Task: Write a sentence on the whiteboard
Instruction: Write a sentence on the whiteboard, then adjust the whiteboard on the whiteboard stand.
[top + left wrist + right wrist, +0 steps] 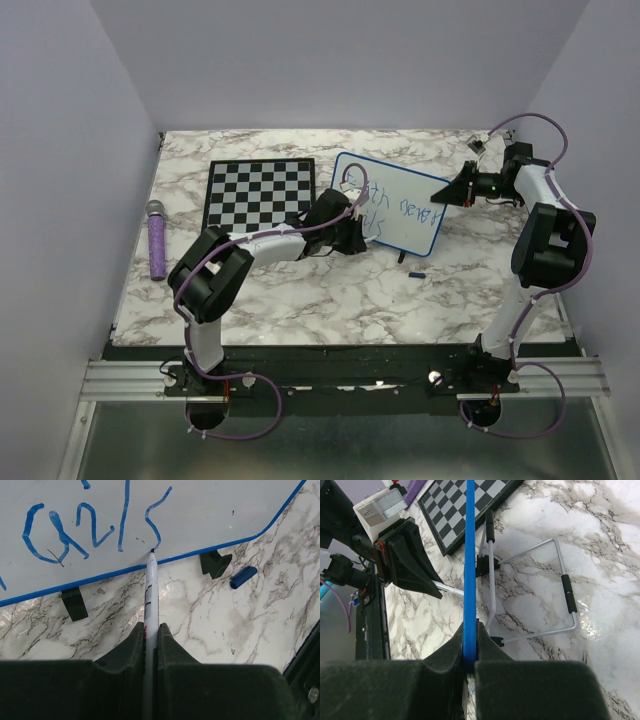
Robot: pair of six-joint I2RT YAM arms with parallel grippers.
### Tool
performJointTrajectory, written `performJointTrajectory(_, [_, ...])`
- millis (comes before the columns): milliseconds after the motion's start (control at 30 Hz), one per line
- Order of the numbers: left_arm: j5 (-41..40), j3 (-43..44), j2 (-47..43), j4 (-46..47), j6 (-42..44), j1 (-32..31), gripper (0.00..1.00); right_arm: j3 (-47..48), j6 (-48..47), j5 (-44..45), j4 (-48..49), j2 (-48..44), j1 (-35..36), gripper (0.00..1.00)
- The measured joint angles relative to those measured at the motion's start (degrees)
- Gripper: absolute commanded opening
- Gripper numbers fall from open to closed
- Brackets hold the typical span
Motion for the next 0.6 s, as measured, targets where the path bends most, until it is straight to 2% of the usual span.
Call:
performJointTrajectory(467, [-3.50, -1.60, -2.86, 0.28, 0.39, 0.24, 0.00, 0.00, -0.04, 0.00, 0.00, 0.00, 0.00, 0.00])
performJointTrajectory(600, [-2.91, -4.63, -6.88, 1.40, 0.70, 0.37, 0.00, 0.00, -0.07, 0.00, -0.04, 0.00, 0.00, 0.01])
